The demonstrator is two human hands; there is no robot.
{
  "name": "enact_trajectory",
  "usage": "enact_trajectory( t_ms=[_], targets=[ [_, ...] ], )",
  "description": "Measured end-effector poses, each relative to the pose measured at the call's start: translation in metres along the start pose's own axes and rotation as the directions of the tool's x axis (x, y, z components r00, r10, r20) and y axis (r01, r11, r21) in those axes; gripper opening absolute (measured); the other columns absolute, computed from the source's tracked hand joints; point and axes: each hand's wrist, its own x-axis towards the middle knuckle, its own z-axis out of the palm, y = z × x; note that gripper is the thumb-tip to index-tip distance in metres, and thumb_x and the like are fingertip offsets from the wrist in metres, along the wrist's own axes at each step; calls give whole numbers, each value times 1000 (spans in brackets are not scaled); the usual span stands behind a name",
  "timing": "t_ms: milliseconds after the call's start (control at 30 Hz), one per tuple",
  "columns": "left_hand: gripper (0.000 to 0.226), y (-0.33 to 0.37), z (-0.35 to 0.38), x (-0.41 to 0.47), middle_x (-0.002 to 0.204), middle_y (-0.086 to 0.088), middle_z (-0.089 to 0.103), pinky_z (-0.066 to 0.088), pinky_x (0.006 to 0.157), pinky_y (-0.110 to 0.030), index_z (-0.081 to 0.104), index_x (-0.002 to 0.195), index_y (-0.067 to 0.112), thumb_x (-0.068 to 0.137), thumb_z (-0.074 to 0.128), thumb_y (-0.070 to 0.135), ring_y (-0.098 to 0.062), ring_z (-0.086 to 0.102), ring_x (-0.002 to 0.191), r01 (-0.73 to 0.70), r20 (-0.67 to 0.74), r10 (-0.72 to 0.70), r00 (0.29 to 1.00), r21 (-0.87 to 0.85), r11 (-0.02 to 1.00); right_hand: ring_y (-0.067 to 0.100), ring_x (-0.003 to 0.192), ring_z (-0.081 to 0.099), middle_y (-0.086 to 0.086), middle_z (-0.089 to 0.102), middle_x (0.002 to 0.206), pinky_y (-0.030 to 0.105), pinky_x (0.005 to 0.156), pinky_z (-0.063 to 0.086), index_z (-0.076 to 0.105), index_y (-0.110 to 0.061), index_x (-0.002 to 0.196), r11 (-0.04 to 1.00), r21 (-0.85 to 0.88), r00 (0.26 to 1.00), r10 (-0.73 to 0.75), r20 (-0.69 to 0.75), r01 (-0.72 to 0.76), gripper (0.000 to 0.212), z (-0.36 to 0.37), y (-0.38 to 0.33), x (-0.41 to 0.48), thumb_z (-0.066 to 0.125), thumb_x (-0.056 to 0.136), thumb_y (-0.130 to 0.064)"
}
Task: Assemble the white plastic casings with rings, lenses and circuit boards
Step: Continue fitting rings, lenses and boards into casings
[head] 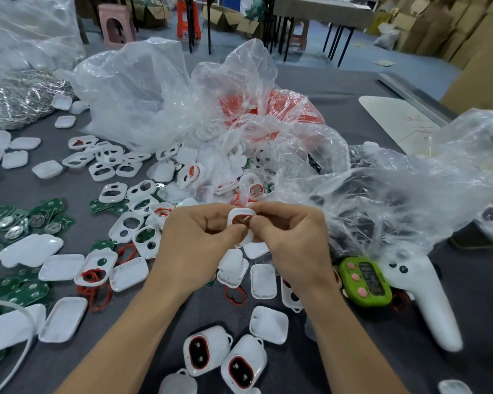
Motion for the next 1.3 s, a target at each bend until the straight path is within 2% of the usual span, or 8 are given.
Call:
enact_trajectory(
  t_ms=[200,333,500,667,800,900,1100,1300],
  targets=[
    [34,-1,3,1,74,5,78,55,59,-18,81,82,33,84,77,-1,-7,74,69,62,-94,-56,994,62,996,14,77,77,-7,79,80,29,73,62,81,-42,80,1000,11,999,4,41,-4,30,6,0,0,78,76,-13],
    [20,3,0,-2,76,12,78,62,71,-34,81,95,41,80,77,28,-10,76,75,10,-164,15,986,151,989,20,82,78,-1,80,85,39,78,64,83,-31,90,995,94,999,18,32,-21,21,13,2,1,77,85,-11],
    [18,8,-10,-3,82,10,78,60,78,-46,79,92,51,76,74,57,-14,73,79,-20,-77,34,996,173,985,13,59,69,4,78,73,22,60,57,83,-25,84,986,165,999,32,37,-37,29,14,1,-3,71,92,0],
    [36,6,-8,2,94,12,79,53,77,-13,78,112,30,78,83,38,0,73,88,131,19,-130,991,-60,990,15,52,67,8,75,67,22,54,55,82,-17,79,961,253,993,105,44,-113,22,12,-1,-4,74,88,2],
    [28,6,-11,1,89,-2,80,55,64,-16,81,104,22,77,83,26,-10,75,76,181,158,-158,975,-144,973,7,51,63,-4,73,62,26,49,50,81,-36,77,997,-68,999,-42,-9,41,21,15,5,-9,82,84,-16],
    [20,3,-26,9,77,-1,78,49,52,-17,81,90,20,80,83,3,-6,65,57,147,-124,-165,978,-143,979,10,55,64,-11,70,62,33,58,54,76,-31,79,916,-375,978,-187,-87,142,10,17,8,-12,81,83,-23],
    [10,-2,-64,27,81,-7,76,60,64,-24,69,103,3,96,64,-2,-18,76,76,83,-396,-402,825,-620,781,2,63,54,-14,63,63,9,58,38,81,-28,80,828,-448,922,-195,335,338,5,35,-5,-33,84,76,-29],
    [10,0,-63,26,71,2,73,25,33,-11,70,90,14,95,63,10,-2,34,36,275,-275,-437,857,-473,837,12,89,51,-7,66,78,33,78,45,80,-29,91,611,-582,785,-109,610,537,19,71,-5,-47,81,75,-39]
  ],
)
